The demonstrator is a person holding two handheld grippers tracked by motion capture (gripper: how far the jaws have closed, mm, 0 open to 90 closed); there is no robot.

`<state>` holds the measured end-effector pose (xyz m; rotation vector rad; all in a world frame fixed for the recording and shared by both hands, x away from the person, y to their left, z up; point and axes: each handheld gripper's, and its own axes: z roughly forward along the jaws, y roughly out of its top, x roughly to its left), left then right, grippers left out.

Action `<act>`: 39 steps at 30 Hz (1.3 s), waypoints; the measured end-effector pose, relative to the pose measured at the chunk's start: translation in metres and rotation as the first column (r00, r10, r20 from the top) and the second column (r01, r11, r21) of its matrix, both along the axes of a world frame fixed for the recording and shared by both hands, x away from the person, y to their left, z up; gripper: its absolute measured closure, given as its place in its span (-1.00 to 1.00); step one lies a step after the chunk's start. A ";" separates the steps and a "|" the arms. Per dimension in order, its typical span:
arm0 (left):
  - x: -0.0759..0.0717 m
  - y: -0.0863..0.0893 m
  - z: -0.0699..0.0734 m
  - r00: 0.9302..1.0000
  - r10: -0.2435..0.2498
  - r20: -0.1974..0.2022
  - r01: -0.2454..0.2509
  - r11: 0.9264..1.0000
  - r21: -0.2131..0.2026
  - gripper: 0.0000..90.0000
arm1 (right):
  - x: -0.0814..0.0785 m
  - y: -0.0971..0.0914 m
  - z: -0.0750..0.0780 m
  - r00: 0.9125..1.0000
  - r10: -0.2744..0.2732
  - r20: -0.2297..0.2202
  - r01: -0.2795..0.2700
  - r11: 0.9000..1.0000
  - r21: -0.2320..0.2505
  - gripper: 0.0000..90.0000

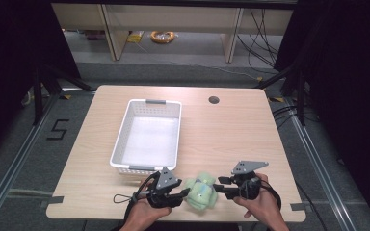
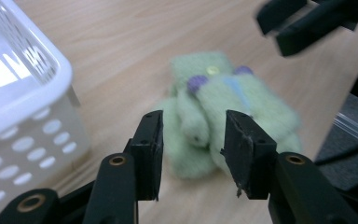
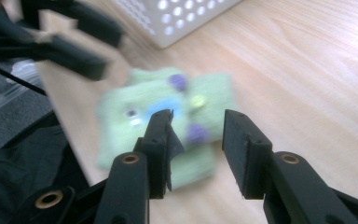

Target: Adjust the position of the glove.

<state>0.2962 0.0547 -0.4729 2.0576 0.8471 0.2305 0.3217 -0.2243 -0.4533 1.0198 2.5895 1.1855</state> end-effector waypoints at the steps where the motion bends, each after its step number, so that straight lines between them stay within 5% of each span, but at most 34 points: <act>1: -0.005 0.001 -0.002 1.000 -0.003 -0.001 0.003 1.000 -0.014 0.26 | 0.013 0.001 -0.002 1.000 0.002 -0.029 -0.002 1.000 -0.005 0.40; 5: -0.015 -0.002 -0.004 0.998 -0.057 -0.015 0.057 0.998 -0.007 0.24 | 0.030 0.011 -0.007 0.999 0.009 -0.045 -0.009 1.000 -0.002 0.44; 8: -0.019 -0.007 -0.008 0.998 -0.049 -0.034 0.048 0.999 -0.019 0.23 | 0.042 0.017 -0.008 0.998 0.037 -0.057 -0.039 0.999 -0.028 0.45; 9: -0.018 -0.008 -0.011 0.997 -0.070 -0.029 0.071 0.997 0.018 0.22 | 0.045 0.019 -0.009 0.996 0.038 -0.076 -0.040 0.999 -0.025 0.44; 13: -0.016 -0.013 -0.020 0.996 -0.078 -0.042 0.080 0.996 0.045 0.22 | 0.054 0.028 -0.019 0.992 0.044 -0.114 -0.047 0.999 -0.027 0.44; 18: -0.017 -0.017 -0.025 0.994 -0.081 -0.069 0.082 0.996 0.026 0.32 | 0.058 0.029 -0.026 0.985 0.046 -0.165 -0.046 0.999 0.000 0.44; 21: -0.014 -0.018 -0.029 0.993 -0.067 -0.098 0.068 0.998 0.013 0.41 | 0.060 0.026 -0.031 0.972 0.015 -0.235 -0.007 0.999 0.032 0.36; 26: -0.012 -0.015 -0.027 0.994 -0.062 -0.094 0.062 0.998 0.006 0.40 | 0.063 0.022 -0.032 0.973 -0.005 -0.229 0.016 0.999 0.044 0.31; 27: -0.012 -0.016 -0.025 0.994 -0.048 -0.098 0.046 0.999 -0.020 0.40 | 0.063 0.021 -0.033 0.969 -0.006 -0.247 0.018 0.999 0.049 0.29; 30: -0.012 -0.017 -0.024 0.994 -0.056 -0.090 0.055 0.998 -0.005 0.39 | 0.063 0.021 -0.036 0.966 -0.008 -0.259 0.024 0.998 0.057 0.29; 32: -0.011 -0.020 -0.025 0.994 -0.059 -0.095 0.059 0.998 0.002 0.40 | 0.062 0.022 -0.038 0.956 0.007 -0.294 0.013 0.998 0.063 0.29; 36: -0.010 -0.021 -0.025 0.995 -0.069 -0.070 0.070 0.997 0.020 0.72 | 0.059 0.025 -0.037 0.966 0.025 -0.259 -0.012 0.999 0.051 0.61; 37: -0.010 -0.022 -0.024 0.996 -0.057 -0.065 0.058 0.998 0.020 0.76 | 0.056 0.023 -0.030 0.969 0.022 -0.246 -0.001 0.996 0.085 0.85; 39: -0.011 -0.022 -0.021 0.997 -0.057 -0.046 0.058 0.998 0.016 0.79 | 0.057 0.022 -0.029 0.975 0.030 -0.222 -0.012 0.997 0.080 0.88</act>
